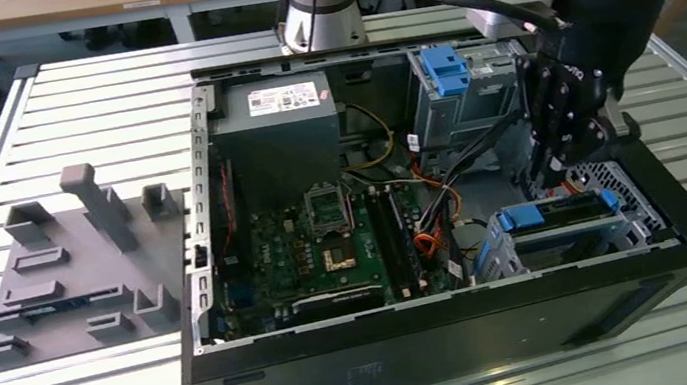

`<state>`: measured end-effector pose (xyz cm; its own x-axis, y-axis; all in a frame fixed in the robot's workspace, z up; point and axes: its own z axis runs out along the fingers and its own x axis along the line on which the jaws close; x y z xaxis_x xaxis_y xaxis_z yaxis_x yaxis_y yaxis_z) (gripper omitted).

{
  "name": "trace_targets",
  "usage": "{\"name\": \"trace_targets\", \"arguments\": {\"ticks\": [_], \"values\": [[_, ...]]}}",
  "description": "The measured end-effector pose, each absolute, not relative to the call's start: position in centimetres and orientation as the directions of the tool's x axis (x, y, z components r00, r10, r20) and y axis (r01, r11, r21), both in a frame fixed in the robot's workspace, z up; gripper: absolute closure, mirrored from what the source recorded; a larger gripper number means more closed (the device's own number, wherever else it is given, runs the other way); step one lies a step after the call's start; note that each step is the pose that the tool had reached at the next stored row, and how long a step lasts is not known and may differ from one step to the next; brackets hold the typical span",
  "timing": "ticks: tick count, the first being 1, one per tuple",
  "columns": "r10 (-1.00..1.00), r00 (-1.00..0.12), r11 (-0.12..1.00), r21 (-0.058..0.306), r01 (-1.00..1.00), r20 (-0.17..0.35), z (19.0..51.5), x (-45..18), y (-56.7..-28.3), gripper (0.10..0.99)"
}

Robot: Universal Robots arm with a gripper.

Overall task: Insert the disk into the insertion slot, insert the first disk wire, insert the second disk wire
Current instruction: 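Insert the second disk wire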

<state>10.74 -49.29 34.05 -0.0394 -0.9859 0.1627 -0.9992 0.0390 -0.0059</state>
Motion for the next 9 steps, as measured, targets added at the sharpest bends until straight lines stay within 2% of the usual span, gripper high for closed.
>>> {"name": "trace_targets", "arguments": {"ticks": [9], "values": [[-0.985, -0.04, 0.039, -0.006, -0.999, 0.167, 33.57, 10.8, -49.26, 0.839]]}}
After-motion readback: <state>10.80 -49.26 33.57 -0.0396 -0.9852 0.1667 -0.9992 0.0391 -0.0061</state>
